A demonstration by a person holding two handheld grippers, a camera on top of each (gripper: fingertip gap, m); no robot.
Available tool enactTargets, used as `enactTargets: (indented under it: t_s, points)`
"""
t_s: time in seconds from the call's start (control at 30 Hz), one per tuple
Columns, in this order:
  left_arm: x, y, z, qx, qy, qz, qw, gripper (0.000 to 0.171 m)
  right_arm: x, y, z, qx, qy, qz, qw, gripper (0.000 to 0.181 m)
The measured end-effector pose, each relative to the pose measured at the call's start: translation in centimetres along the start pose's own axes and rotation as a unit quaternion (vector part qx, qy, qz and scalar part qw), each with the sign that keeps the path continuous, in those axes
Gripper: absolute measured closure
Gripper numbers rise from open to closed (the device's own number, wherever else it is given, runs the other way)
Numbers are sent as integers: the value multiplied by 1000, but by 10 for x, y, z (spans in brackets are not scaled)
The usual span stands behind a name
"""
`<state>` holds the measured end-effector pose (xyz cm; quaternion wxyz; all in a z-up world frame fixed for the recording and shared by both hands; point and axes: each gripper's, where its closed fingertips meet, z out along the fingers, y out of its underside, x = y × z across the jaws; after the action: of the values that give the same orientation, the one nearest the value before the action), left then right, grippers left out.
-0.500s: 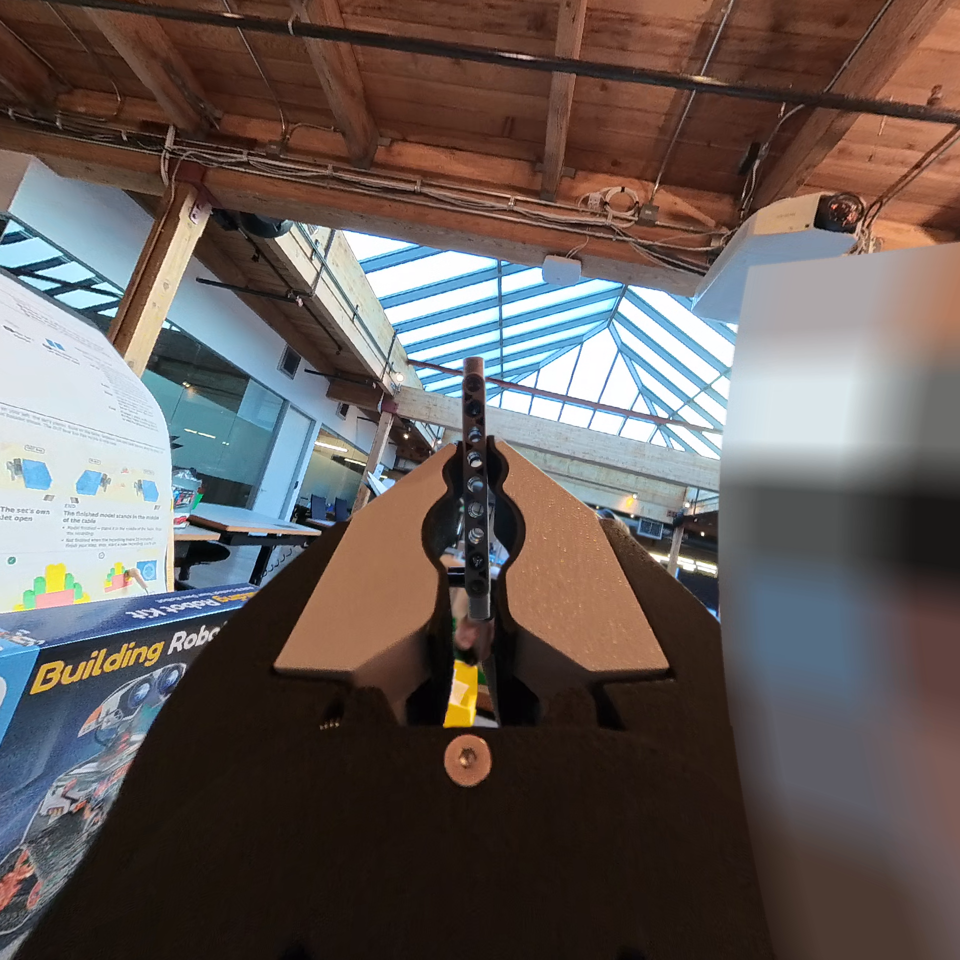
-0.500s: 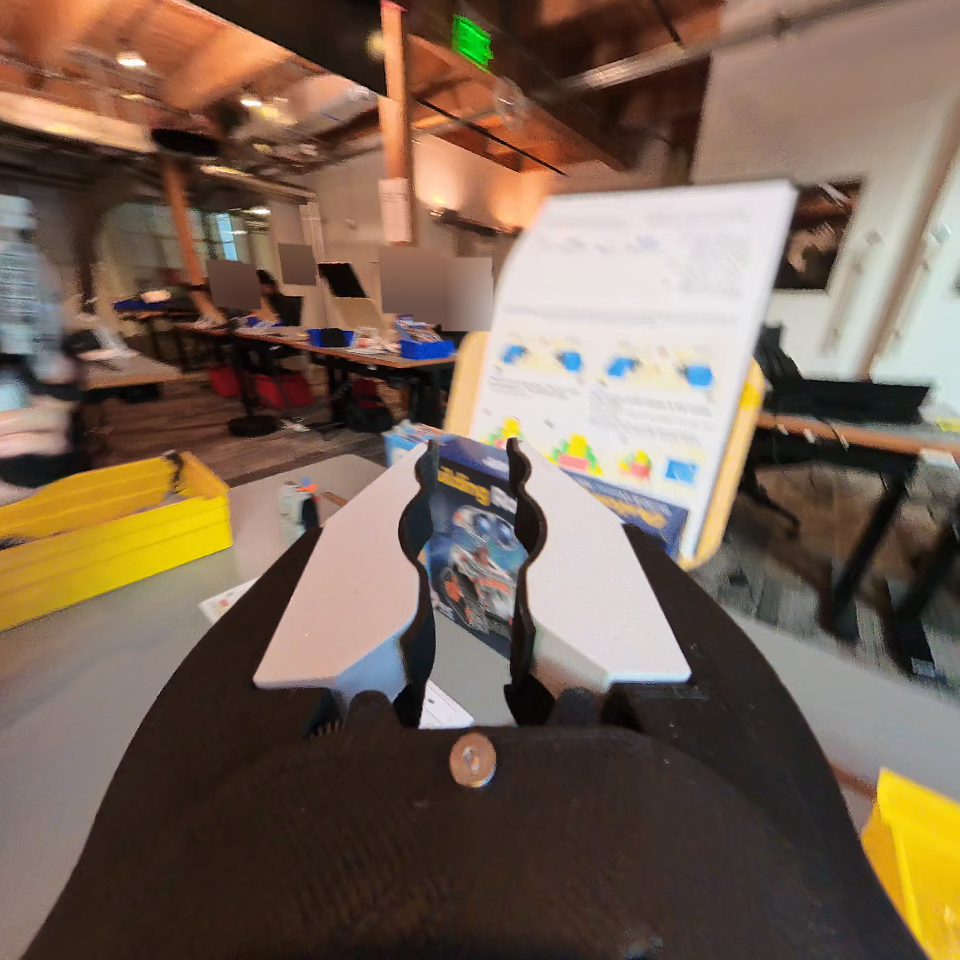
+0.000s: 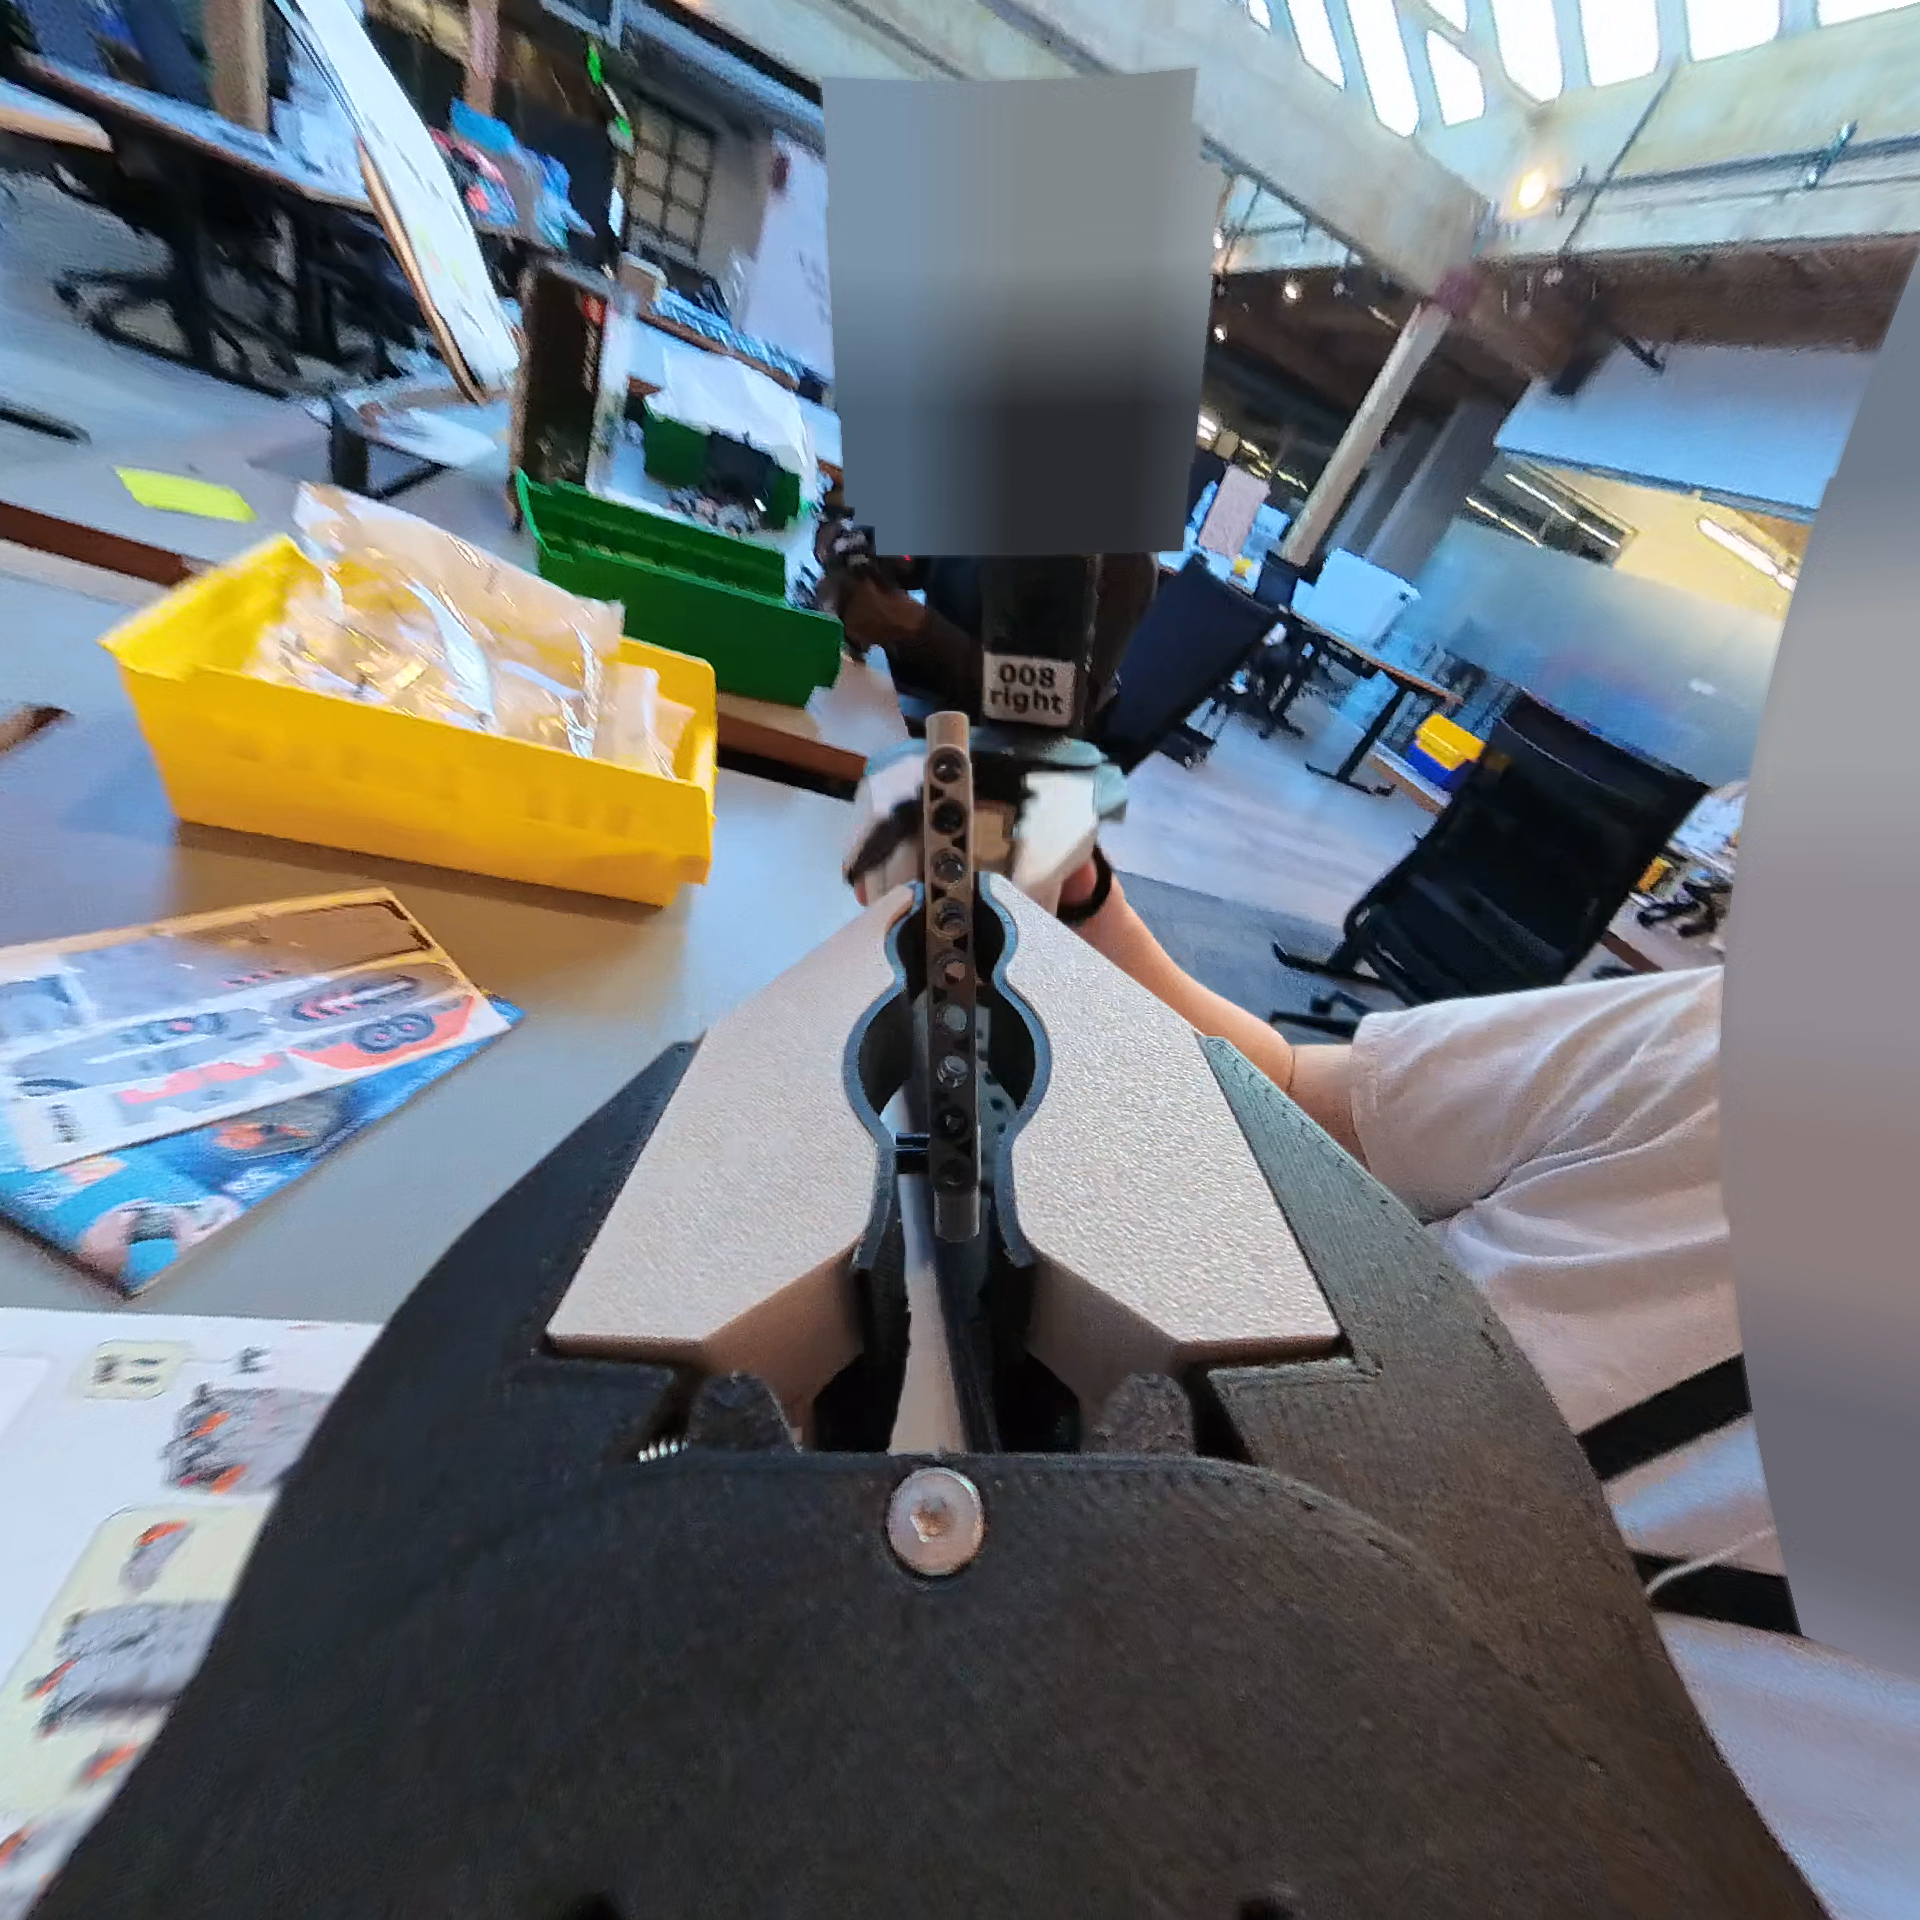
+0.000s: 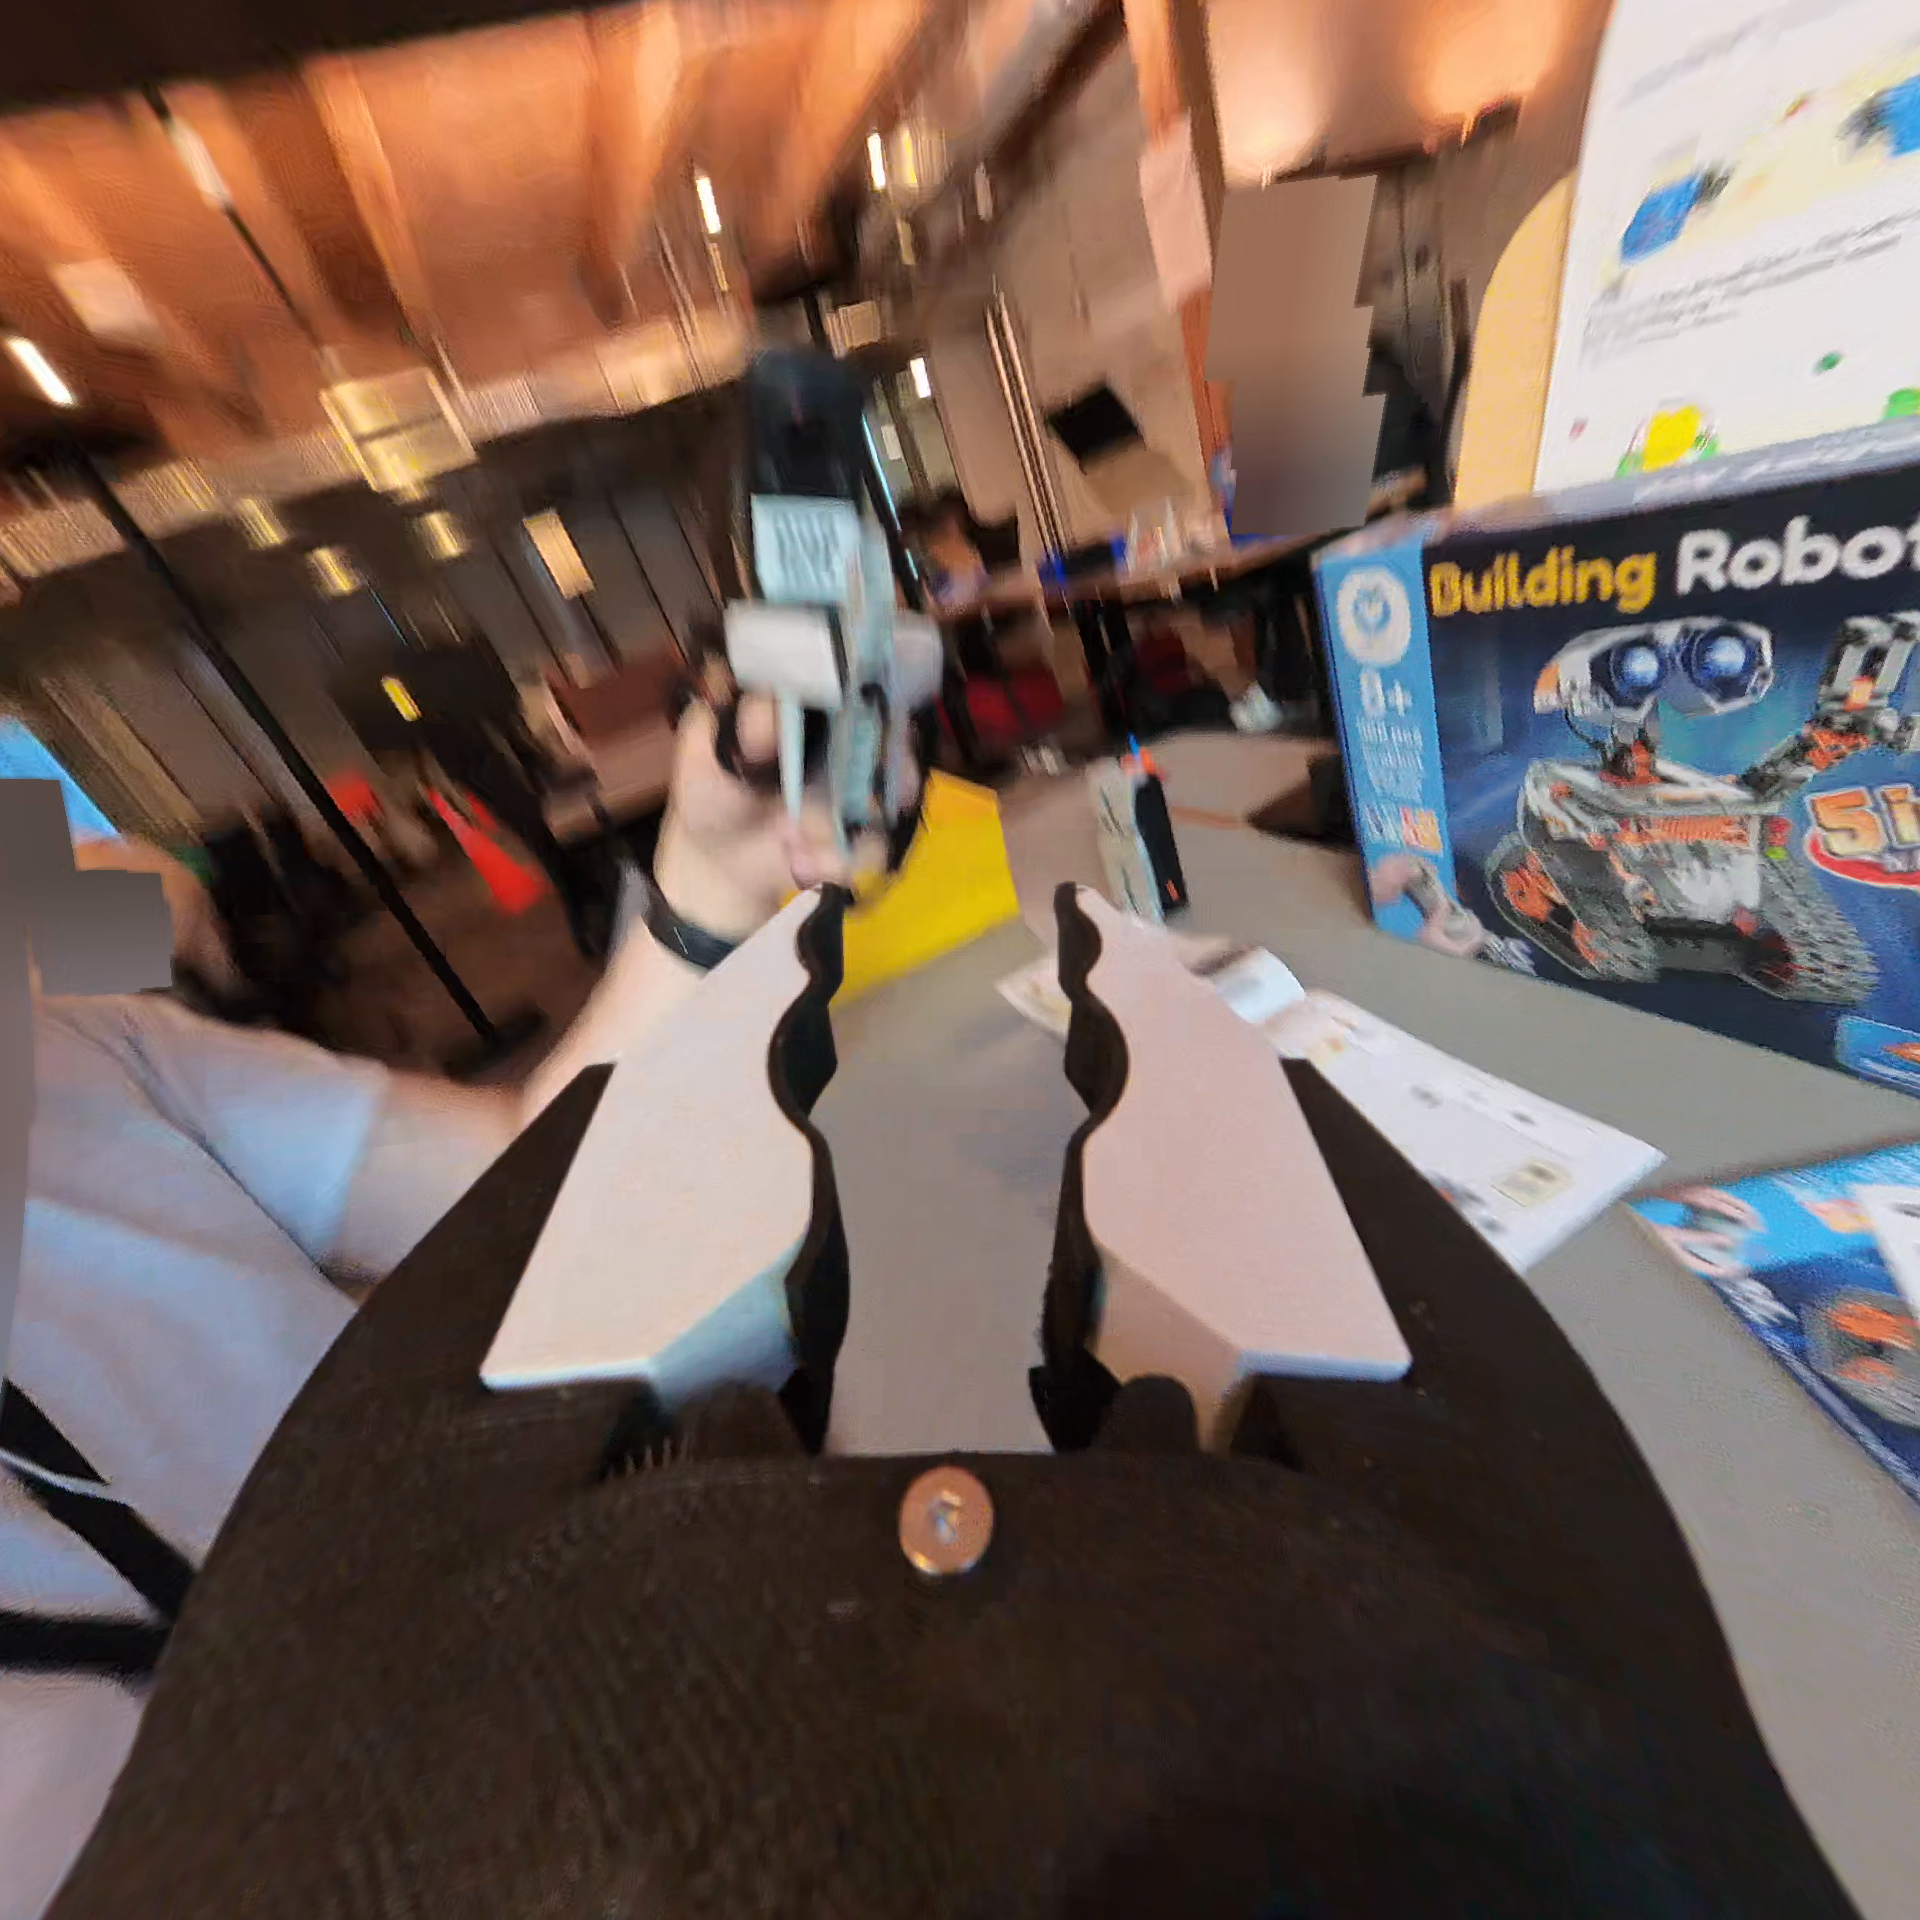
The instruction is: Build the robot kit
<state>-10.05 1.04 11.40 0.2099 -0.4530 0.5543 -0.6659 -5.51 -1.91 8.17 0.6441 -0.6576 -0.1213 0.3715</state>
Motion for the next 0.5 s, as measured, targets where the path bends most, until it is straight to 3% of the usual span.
enactTargets:
  t_s: [0.07,0.2,0.5]
  points:
    - [0,11,25,-10,19,-14,1000,167,5,-18,-11,56,-13,39,998,144]
    - [1,28,53,-29,41,-31,998,167,7,-39,-15,85,-31,53,994,146]
    - [7,27,61,-19,33,0,999,167,-12,-28,-5,-3,-64,25,998,158]
